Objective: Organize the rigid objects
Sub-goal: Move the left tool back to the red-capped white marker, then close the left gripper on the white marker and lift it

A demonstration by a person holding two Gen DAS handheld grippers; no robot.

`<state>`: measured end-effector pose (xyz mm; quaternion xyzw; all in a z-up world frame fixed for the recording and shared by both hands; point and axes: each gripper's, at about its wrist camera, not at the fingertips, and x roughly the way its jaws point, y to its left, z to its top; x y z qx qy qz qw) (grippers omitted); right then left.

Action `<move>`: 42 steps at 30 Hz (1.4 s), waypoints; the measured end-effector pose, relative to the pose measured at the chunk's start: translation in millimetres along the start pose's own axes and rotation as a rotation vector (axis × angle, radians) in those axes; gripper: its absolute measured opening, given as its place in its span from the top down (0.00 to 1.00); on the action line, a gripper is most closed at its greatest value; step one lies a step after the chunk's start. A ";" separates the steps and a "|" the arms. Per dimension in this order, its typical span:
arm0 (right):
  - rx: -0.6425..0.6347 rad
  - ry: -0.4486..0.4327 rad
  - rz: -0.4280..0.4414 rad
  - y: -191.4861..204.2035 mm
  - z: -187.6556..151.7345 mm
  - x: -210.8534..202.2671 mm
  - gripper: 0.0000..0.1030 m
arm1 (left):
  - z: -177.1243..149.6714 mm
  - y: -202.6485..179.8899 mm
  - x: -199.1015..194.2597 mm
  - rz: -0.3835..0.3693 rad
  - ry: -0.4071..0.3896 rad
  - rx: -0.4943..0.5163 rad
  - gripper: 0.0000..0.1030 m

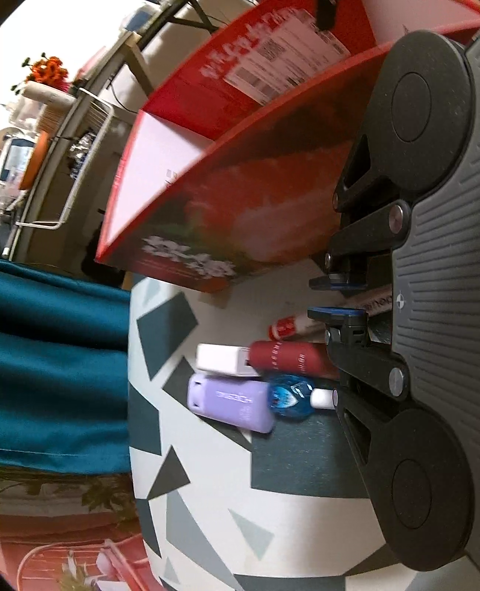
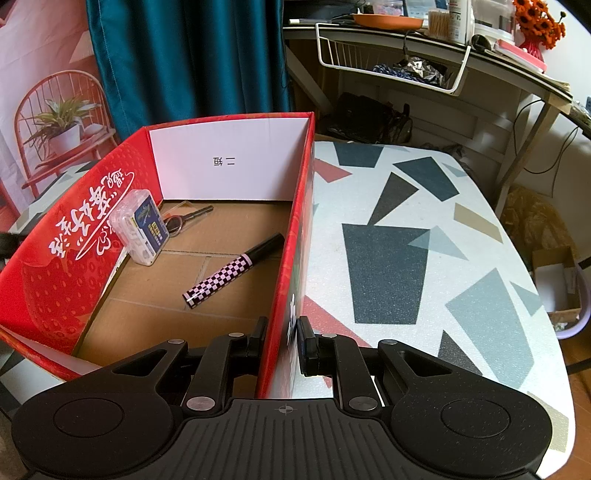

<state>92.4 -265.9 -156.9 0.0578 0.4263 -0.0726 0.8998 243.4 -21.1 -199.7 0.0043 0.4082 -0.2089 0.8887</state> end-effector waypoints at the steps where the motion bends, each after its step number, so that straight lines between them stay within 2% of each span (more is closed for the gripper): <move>1: 0.000 0.000 0.000 0.1 0.1 0.1 0.86 | -2.3 -1.3 1.8 0.012 0.004 0.010 0.90; 3: 0.001 0.000 0.001 0.0 0.1 0.1 0.86 | -6.3 -3.2 4.4 0.041 0.006 0.025 0.89; 22: 0.003 0.000 0.001 0.1 -0.4 0.3 0.86 | -14.7 -13.4 13.7 0.071 -0.006 0.046 0.78; 33: 0.003 0.000 0.001 -0.1 -0.2 0.2 0.86 | -15.3 -16.3 14.4 0.086 -0.010 0.076 0.80; 39: 0.000 0.001 0.000 -0.2 -0.2 0.1 0.86 | -25.4 -9.2 3.0 0.057 -0.005 0.009 0.85; 42: 0.000 0.001 0.000 -0.1 -0.9 0.3 0.86 | -35.5 -9.8 -5.3 0.073 -0.012 -0.006 0.84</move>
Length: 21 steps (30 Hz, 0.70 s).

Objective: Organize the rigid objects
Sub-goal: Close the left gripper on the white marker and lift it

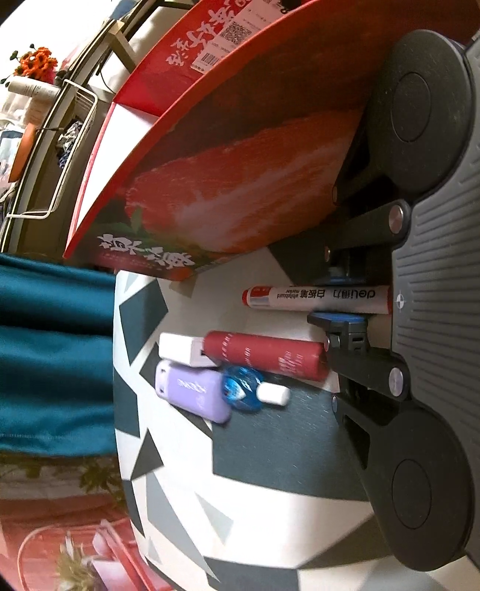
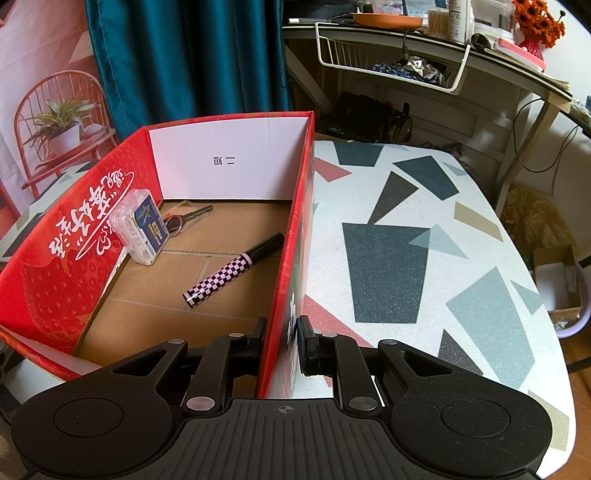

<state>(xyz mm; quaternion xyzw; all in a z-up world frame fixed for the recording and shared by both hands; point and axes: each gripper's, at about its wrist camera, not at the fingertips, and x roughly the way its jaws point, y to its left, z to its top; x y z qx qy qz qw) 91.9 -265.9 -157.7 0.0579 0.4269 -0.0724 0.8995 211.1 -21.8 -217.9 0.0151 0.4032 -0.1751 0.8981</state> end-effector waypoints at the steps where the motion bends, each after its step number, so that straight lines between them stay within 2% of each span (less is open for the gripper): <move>1: -0.001 0.000 -0.001 0.1 -0.1 0.0 0.86 | -2.1 -0.6 -1.6 0.008 -0.002 0.004 0.84; 6: 0.003 0.001 -0.001 0.2 -0.7 0.2 0.86 | -4.4 -4.4 -3.1 0.036 -0.004 0.037 0.83; 16: 0.005 0.000 -0.001 0.1 -0.9 0.2 0.86 | -7.3 -4.8 -3.9 0.039 -0.026 0.020 0.84; 21: 0.003 0.001 -0.001 0.1 -0.7 0.3 0.86 | -5.9 2.8 -6.2 0.013 -0.023 -0.043 0.85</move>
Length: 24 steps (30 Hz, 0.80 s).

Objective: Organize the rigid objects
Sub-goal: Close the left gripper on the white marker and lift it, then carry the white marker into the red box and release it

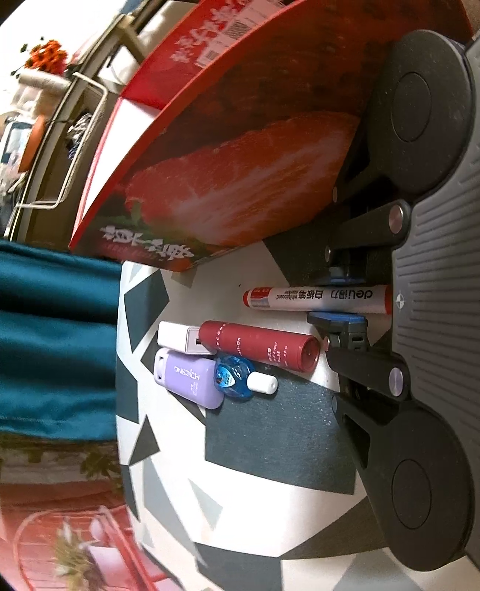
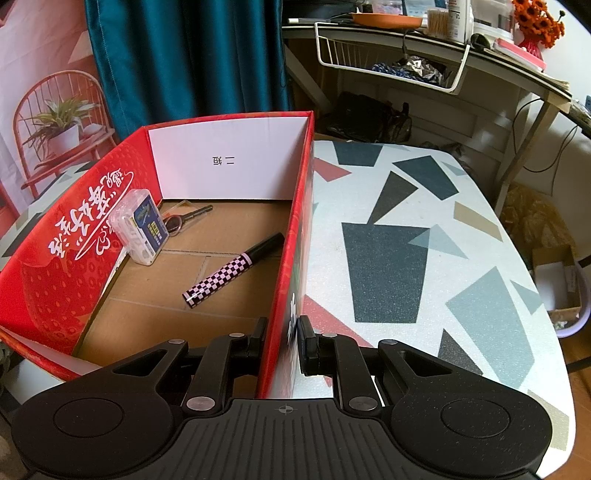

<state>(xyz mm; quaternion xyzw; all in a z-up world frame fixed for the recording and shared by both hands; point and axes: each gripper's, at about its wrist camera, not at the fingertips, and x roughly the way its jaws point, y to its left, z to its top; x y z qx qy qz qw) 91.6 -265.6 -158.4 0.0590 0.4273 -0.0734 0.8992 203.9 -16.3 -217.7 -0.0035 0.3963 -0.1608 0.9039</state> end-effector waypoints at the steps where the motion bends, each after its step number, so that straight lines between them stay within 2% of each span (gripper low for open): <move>1: -0.001 0.000 0.000 0.1 -0.2 0.1 0.86 | 0.2 1.0 -1.8 -0.002 -0.002 -0.007 0.85; 9: -0.008 -0.004 0.002 -0.4 0.7 -0.7 0.86 | 18.9 -2.8 -30.8 -0.006 -0.116 -0.001 0.85; 19: -0.025 -0.012 0.019 -2.4 0.7 -1.2 0.85 | 44.3 0.4 -59.9 -0.021 -0.210 -0.040 0.85; 24: -0.025 -0.013 0.019 -2.6 0.2 -1.2 0.85 | 64.8 -4.2 -69.2 -0.050 -0.257 -0.010 0.85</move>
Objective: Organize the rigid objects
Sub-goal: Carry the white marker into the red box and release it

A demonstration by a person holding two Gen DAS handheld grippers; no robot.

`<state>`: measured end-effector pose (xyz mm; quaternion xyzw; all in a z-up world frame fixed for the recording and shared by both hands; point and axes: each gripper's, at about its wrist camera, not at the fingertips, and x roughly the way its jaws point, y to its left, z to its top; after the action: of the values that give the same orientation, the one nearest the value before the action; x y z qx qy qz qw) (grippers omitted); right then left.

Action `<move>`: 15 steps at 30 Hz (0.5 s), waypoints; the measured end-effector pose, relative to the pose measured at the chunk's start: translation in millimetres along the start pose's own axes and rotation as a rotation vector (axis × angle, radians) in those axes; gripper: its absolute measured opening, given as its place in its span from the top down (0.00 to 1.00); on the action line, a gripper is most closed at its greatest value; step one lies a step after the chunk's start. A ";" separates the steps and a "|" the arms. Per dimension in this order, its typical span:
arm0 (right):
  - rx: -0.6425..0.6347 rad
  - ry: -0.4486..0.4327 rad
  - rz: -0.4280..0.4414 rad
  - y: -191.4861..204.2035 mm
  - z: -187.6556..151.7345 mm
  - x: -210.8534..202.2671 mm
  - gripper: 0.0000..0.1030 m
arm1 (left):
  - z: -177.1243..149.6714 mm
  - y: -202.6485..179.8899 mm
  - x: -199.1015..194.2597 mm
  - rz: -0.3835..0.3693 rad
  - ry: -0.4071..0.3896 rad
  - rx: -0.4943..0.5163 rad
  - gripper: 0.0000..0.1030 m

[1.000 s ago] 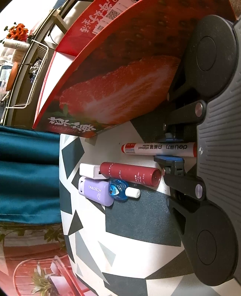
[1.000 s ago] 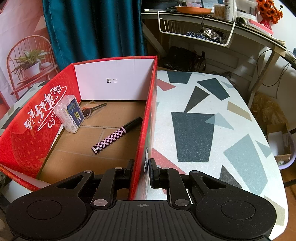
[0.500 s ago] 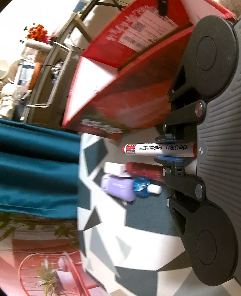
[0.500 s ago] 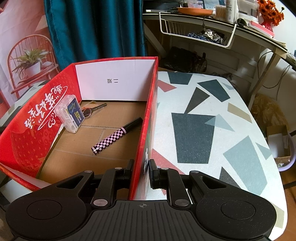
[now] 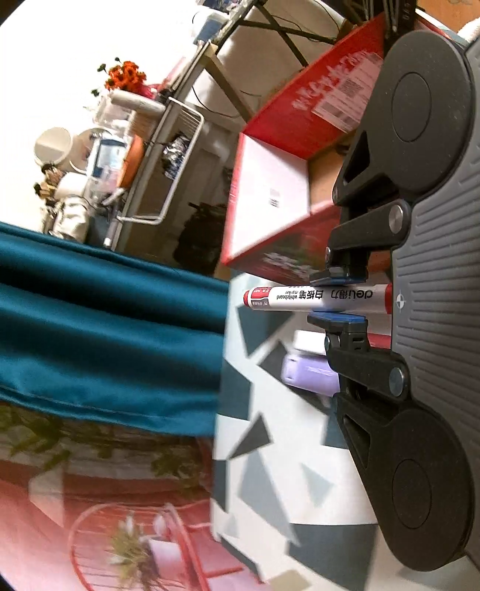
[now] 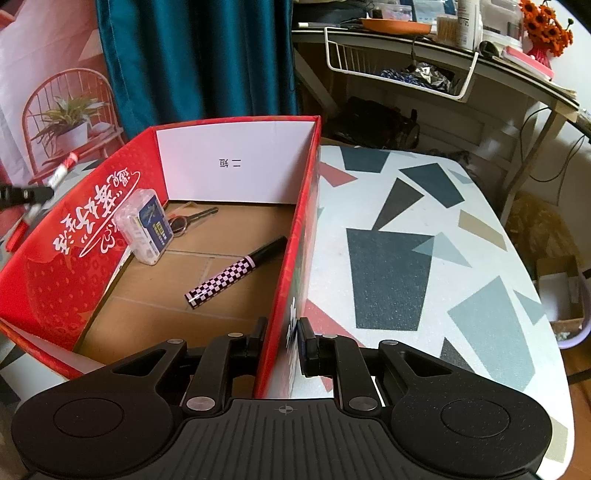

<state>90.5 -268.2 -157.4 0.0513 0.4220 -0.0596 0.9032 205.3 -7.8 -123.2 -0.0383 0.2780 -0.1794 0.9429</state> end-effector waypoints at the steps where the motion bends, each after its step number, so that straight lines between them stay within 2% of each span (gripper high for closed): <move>1: 0.000 0.000 0.000 -0.1 -0.1 0.0 0.85 | 5.5 -2.3 0.1 -0.007 -0.010 0.012 0.85; 5: 0.003 -0.002 0.001 -0.5 -0.5 -0.3 0.85 | 22.9 -13.1 4.6 -0.040 -0.031 0.054 0.85; 10: 0.017 0.002 -0.005 -0.2 -0.1 -0.3 0.86 | 35.3 -27.1 20.0 -0.093 -0.014 0.081 0.85; 15: 0.020 -0.004 -0.065 9.0 -0.1 -0.5 0.88 | 42.4 -40.8 41.3 -0.110 0.008 0.141 0.85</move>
<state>91.5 -259.3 -156.8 0.0464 0.4208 -0.0932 0.9012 247.4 -61.8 -101.5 0.0139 0.2658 -0.2503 0.9309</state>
